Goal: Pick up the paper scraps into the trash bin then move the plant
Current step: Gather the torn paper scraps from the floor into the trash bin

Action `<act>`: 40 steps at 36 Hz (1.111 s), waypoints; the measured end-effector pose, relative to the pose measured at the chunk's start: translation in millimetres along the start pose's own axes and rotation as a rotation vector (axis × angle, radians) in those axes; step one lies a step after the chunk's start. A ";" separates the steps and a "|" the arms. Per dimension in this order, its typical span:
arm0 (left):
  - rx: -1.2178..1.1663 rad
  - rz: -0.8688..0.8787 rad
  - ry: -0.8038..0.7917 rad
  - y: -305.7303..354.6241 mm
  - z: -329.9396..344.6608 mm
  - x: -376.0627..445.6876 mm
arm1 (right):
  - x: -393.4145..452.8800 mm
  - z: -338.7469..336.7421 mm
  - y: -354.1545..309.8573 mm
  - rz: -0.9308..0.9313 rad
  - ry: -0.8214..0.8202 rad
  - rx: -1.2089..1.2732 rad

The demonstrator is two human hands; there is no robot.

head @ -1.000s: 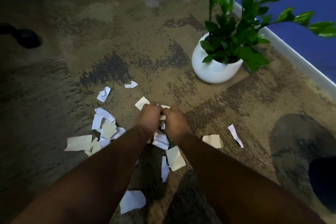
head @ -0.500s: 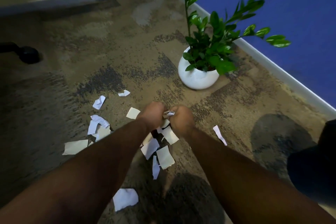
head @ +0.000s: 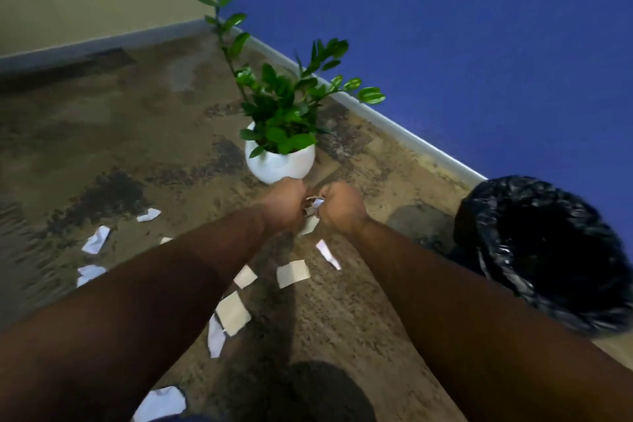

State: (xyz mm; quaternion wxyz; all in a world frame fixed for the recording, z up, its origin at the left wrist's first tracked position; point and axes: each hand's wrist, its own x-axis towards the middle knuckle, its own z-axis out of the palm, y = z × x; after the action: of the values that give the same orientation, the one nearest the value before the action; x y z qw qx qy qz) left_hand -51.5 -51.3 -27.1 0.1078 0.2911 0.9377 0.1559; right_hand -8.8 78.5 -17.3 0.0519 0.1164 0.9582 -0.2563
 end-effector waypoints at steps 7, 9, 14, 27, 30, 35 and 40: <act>-0.070 0.178 0.139 109.6 -29.0 37.6 | -10.5 -105.6 57.3 0.051 0.145 -0.113; -0.125 0.210 0.174 144.3 -35.4 46.8 | -16.7 -136.5 76.9 0.064 0.204 -0.167; -0.175 0.297 0.221 228.3 -30.2 69.5 | -43.3 -198.6 130.3 0.134 0.265 -0.257; -0.200 0.434 0.194 348.9 41.1 73.8 | -114.6 -233.0 244.3 0.189 0.270 -0.379; -0.226 0.428 0.078 358.0 56.6 73.2 | -121.4 -230.6 261.7 0.225 0.241 -0.409; -0.252 0.453 -0.049 357.4 67.4 72.9 | -123.1 -227.4 280.9 0.289 0.142 -0.437; -0.197 0.451 -0.018 336.8 61.2 75.3 | -117.0 -221.4 276.0 0.282 0.103 -0.408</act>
State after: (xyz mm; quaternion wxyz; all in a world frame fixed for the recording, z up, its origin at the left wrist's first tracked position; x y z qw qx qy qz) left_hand 78.2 269.8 27.4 0.1063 0.4826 0.8283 0.2640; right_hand 164.5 399.3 60.2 0.0608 0.2489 0.9657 -0.0415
